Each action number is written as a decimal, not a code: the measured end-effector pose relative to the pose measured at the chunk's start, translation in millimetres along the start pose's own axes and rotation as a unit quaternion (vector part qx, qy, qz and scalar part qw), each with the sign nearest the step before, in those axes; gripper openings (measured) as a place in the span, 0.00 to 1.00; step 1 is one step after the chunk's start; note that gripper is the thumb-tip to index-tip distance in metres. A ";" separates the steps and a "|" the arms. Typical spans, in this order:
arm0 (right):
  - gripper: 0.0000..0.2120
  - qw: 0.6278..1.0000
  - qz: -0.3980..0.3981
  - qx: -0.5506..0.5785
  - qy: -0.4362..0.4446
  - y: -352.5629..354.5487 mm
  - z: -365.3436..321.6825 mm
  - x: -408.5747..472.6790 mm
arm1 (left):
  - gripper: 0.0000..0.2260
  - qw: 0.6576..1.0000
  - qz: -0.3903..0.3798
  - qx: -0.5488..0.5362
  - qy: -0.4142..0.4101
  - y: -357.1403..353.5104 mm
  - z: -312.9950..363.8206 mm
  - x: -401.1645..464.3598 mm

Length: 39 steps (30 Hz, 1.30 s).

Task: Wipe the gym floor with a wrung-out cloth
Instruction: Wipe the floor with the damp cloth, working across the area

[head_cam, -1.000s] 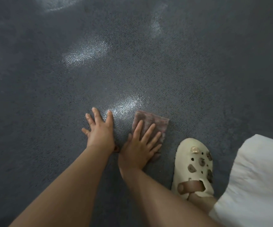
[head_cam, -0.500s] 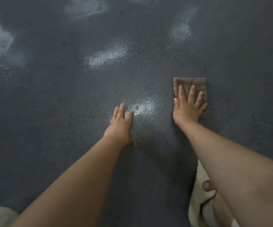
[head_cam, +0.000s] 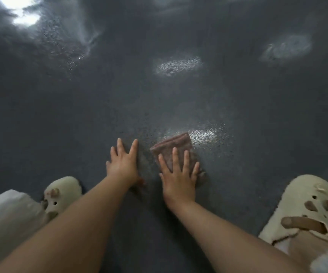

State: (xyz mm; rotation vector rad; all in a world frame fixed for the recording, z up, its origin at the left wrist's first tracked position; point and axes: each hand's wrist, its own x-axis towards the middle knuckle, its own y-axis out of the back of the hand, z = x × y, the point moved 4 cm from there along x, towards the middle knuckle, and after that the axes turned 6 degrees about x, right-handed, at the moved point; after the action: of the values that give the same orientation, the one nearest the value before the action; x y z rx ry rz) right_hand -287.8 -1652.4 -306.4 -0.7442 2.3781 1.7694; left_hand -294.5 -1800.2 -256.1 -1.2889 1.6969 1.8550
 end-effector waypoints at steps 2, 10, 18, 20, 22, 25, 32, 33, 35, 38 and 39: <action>0.24 0.996 -0.018 -0.023 0.084 -0.7 10.2 5.7 | 0.60 0.999 -0.023 -0.016 0.015 -12.9 -4.2 -3.0; 0.25 0.998 0.040 -0.049 -0.027 77.5 93.2 109.1 | 0.60 0.999 0.003 -0.045 -0.014 -25.6 -9.2 2.3; 0.24 0.992 0.031 0.009 -0.123 78.6 67.2 119.5 | 0.61 0.999 0.004 -0.046 -0.015 -25.7 -8.4 2.3; 0.24 0.998 0.007 0.000 -0.064 57.3 30.6 103.3 | 0.61 0.998 0.003 -0.053 -0.014 -25.7 -9.3 3.1; 0.24 1.000 -0.014 -0.008 0.009 29.4 -5.3 74.5 | 0.61 0.998 0.004 -0.061 -0.013 -26.1 -9.7 3.9; 0.23 0.996 0.000 -0.016 0.090 -2.9 -31.6 19.5 | 0.61 0.998 0.010 -0.059 -0.011 -26.8 -8.3 5.3; 0.30 0.994 0.095 0.007 -0.052 16.9 55.1 3.8 | 0.60 0.997 0.005 -0.076 -0.016 -25.5 -10.0 3.5; 0.30 0.987 0.106 0.025 -0.119 26.0 74.5 4.2 | 0.60 0.997 0.006 -0.077 -0.019 -25.4 -9.7 3.1; 0.26 0.958 0.147 0.060 -0.237 41.7 103.5 6.2 | 0.60 0.997 0.007 -0.077 -0.022 -25.5 -8.8 3.3; 0.24 0.928 0.176 0.095 -0.315 51.3 107.8 16.9 | 0.60 0.997 0.019 -0.065 -0.021 -26.2 -9.6 1.4; 0.24 0.925 0.174 0.104 -0.322 50.8 100.6 21.8 | 0.60 0.998 0.027 -0.059 -0.022 -26.8 -11.4 0.6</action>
State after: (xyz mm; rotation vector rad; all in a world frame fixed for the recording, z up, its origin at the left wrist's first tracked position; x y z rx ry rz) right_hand -350.3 -1556.2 -302.3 0.2811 2.2401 1.4980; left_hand -270.5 -1804.2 -272.1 -1.2481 1.6361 2.0272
